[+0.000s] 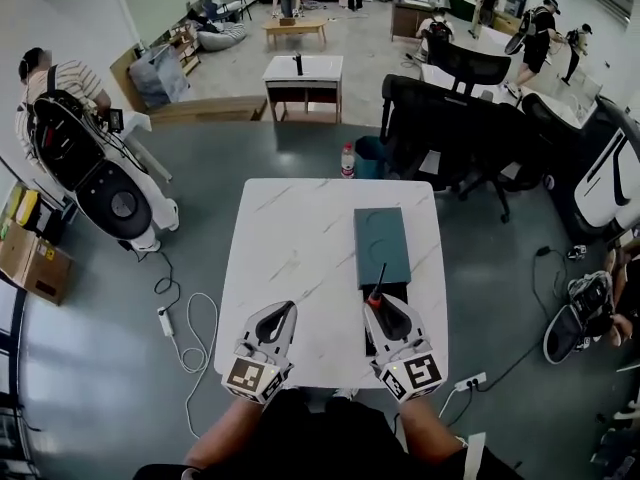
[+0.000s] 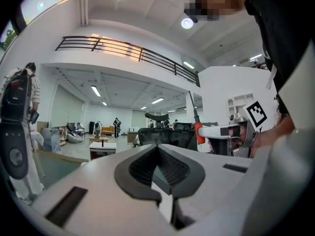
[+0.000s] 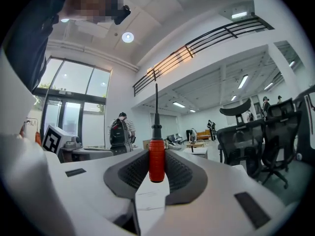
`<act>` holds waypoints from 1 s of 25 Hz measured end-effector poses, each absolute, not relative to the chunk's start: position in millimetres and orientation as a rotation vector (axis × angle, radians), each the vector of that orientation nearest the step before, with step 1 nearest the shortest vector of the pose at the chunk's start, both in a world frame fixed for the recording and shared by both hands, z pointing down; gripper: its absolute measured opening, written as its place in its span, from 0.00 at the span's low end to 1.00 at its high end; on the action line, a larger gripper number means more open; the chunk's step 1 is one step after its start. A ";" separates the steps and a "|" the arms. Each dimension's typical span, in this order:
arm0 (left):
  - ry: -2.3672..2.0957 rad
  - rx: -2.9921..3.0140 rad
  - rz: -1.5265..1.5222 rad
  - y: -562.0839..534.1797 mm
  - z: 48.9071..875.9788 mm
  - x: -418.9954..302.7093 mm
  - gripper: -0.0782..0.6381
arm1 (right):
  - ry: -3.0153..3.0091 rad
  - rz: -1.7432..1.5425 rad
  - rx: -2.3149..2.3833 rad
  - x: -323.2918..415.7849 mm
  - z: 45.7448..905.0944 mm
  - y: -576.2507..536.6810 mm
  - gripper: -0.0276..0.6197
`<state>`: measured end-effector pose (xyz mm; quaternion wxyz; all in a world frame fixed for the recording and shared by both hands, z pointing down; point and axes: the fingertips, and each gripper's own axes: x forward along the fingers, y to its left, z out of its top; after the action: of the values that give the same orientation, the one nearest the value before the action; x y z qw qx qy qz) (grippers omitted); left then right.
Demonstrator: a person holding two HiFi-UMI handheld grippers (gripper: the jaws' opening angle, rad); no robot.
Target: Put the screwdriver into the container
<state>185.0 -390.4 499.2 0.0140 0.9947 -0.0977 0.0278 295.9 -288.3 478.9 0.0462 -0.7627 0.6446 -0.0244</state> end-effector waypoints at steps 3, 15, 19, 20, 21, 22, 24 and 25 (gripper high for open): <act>-0.218 3.101 0.107 -392.9 505.2 197.9 0.12 | 1.914 -0.118 -2.398 308.0 490.1 -285.0 0.21; 0.016 3.101 0.142 -415.4 524.8 227.6 0.12 | 1.719 -0.523 -2.717 335.8 572.4 -254.0 0.21; 0.067 3.094 0.189 -415.5 534.3 231.7 0.12 | 1.655 -0.799 -2.775 336.0 614.3 -236.8 0.21; 0.072 3.090 0.184 -415.5 535.8 232.3 0.12 | 1.641 -0.875 -2.779 335.0 624.9 -232.6 0.21; 0.075 3.083 0.176 -415.5 537.2 232.6 0.12 | 1.627 -0.951 -2.779 333.9 635.5 -228.9 0.21; 0.074 3.074 0.179 -415.7 539.1 232.6 0.12 | 1.611 -1.027 -2.777 333.1 646.0 -225.6 0.21; 0.078 3.063 0.202 -416.4 543.9 232.0 0.12 | 1.580 -1.168 -2.772 332.7 666.5 -220.7 0.21; 0.085 3.064 0.209 -417.2 546.0 231.5 0.12 | 1.564 -1.241 -2.766 332.5 676.4 -219.0 0.21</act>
<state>231.5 -417.2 546.0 0.0346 0.9967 0.0278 0.0680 332.5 -219.0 676.4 -0.1344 -0.8034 0.4544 -0.3605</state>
